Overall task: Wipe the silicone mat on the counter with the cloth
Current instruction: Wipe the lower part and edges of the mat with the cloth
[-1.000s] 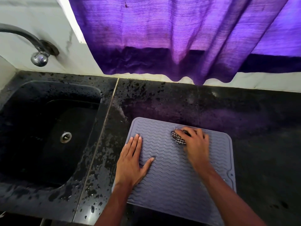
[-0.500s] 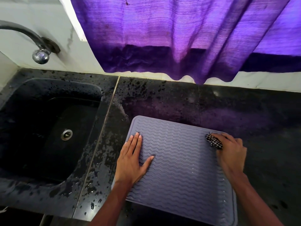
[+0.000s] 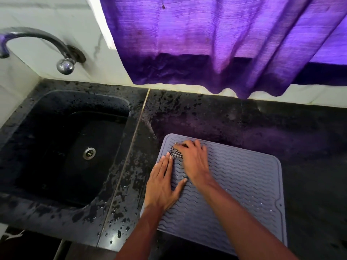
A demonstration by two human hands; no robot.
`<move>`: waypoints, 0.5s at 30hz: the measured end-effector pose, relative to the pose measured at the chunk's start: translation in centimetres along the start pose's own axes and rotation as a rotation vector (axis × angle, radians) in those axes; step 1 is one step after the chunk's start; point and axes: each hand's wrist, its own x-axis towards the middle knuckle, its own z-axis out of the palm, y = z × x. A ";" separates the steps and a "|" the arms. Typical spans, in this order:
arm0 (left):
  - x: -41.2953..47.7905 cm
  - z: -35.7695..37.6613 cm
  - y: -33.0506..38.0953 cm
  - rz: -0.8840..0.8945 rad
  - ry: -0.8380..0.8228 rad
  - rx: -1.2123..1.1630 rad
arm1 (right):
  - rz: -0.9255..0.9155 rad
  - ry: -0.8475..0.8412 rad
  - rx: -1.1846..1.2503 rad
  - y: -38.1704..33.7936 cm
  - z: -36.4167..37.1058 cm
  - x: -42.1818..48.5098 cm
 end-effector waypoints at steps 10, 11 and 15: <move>0.0 0.1 -0.1 0.030 0.003 -0.004 | 0.043 -0.080 -0.089 6.3 -3.2 -3.1; 0.0 0.2 -0.1 0.033 0.010 -0.008 | 0.071 -0.066 -0.094 7.5 -3.5 -4.0; 0.0 0.2 -0.1 0.036 0.021 -0.012 | 0.206 0.040 -0.098 13.0 -5.2 -8.1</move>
